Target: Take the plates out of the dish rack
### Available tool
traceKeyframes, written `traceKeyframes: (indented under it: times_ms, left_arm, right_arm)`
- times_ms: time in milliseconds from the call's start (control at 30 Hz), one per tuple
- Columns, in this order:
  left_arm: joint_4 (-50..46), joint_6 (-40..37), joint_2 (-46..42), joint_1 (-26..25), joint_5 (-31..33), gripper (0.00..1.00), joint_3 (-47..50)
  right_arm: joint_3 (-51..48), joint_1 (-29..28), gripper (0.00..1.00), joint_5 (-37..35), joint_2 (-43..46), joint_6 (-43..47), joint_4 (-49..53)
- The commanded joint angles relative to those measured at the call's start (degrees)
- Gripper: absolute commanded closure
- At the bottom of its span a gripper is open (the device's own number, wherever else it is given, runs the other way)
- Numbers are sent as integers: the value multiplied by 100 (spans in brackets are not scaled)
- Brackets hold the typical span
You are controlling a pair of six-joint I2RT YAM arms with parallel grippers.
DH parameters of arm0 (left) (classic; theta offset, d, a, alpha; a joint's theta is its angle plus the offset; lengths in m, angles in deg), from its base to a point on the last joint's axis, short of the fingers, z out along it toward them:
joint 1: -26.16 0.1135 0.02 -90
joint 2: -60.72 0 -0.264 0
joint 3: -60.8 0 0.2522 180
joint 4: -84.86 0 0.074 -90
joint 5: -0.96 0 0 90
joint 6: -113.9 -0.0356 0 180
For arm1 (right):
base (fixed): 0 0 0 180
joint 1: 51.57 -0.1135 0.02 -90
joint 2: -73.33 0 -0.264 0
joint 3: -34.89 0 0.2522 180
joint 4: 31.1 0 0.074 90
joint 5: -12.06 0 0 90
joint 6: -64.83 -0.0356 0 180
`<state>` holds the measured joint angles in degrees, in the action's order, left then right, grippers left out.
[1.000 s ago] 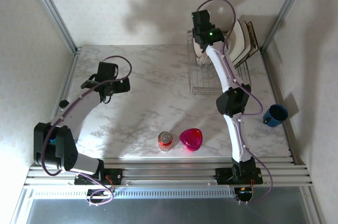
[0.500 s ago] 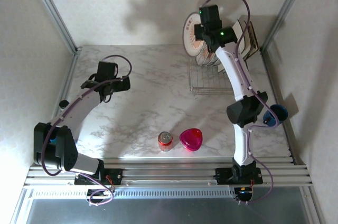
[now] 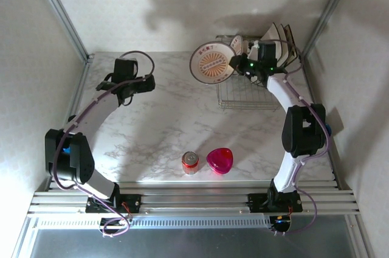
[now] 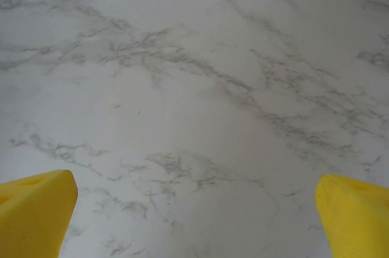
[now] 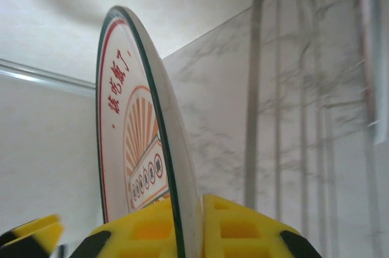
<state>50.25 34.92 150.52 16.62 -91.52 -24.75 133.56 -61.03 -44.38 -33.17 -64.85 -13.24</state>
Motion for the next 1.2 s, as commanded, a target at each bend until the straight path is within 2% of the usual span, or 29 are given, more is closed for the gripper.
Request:
traceKeyframes:
  times_ms: [0, 100, 167, 400, 533, 600, 933, 1033, 1167]
  left_arm:
    - [97, -109, 149, 56, -431, 1, -343]
    - [178, -105, 222, 91, -782, 0, -490]
    - [307, -43, 292, 150, -1231, 1, -553]
    - [1707, 758, 679, 538, -4564, 1, -426]
    - [2709, 1507, 977, 524, -5525, 0, -226]
    - [3144, 1816, 1078, 495, -5593, 0, -60]
    - [3574, 2166, 1549, 271, -5587, 3, -111]
    - [3606, 2228, 1608, 269, -5585, 9, -165]
    - [3640, 2315, 1732, 269, -5572, 31, -251]
  right_arm:
    - [-280, -65, 100, 854, 167, -837, -1718]
    - [-443, -66, 100, 862, 122, -955, -1933]
    - [-457, -80, 100, 855, 88, -978, -1985]
    - [-210, -155, 100, 890, -79, -971, -1919]
    - [52, -295, 100, 910, -199, -853, -1747]
    - [206, -394, 100, 898, -276, -817, -1665]
    - [795, -819, 100, 885, -761, -816, -1491]
    - [782, -869, 100, 890, -810, -873, -1576]
    - [776, -909, 100, 928, -864, -910, -1647]
